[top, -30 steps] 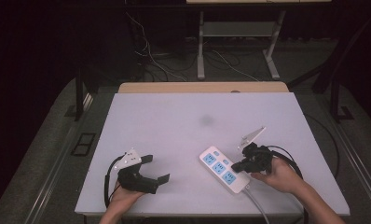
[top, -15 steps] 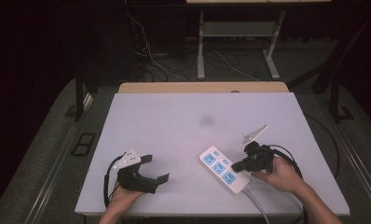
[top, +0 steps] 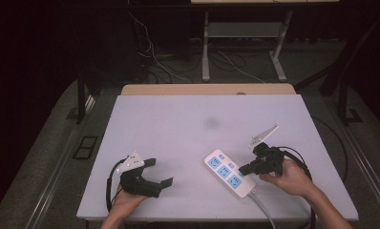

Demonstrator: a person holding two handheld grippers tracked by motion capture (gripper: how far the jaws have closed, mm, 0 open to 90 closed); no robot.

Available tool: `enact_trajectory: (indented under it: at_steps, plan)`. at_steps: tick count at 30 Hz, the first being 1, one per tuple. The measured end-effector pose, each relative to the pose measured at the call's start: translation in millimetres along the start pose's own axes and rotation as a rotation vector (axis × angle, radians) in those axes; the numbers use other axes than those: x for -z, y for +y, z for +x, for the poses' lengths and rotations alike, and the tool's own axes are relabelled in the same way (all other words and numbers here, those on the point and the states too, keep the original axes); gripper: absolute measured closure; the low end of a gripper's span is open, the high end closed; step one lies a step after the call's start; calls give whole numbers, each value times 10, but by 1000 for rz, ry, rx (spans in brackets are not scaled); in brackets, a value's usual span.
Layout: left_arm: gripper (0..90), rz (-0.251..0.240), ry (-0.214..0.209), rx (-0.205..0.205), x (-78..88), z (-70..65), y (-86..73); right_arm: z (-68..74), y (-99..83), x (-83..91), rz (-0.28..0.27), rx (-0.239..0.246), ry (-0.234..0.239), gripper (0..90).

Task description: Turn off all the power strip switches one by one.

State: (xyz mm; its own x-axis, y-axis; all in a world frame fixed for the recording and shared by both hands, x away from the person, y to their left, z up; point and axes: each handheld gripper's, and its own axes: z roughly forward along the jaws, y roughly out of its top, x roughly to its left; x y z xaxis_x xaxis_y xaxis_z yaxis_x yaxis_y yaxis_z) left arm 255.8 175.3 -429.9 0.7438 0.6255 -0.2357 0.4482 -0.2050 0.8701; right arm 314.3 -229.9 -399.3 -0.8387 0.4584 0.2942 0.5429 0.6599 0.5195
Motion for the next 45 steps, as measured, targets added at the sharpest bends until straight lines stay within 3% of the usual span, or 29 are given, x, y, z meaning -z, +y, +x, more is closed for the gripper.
enact_trajectory:
  at_steps: [20,45]
  plan:
    - [0,-3,2,-6,0,-1,3,0,179,194,-35,19,-5,900]
    - [0,3,0,-10,-9,1,4,-10,420,78,0,45,-5,900]
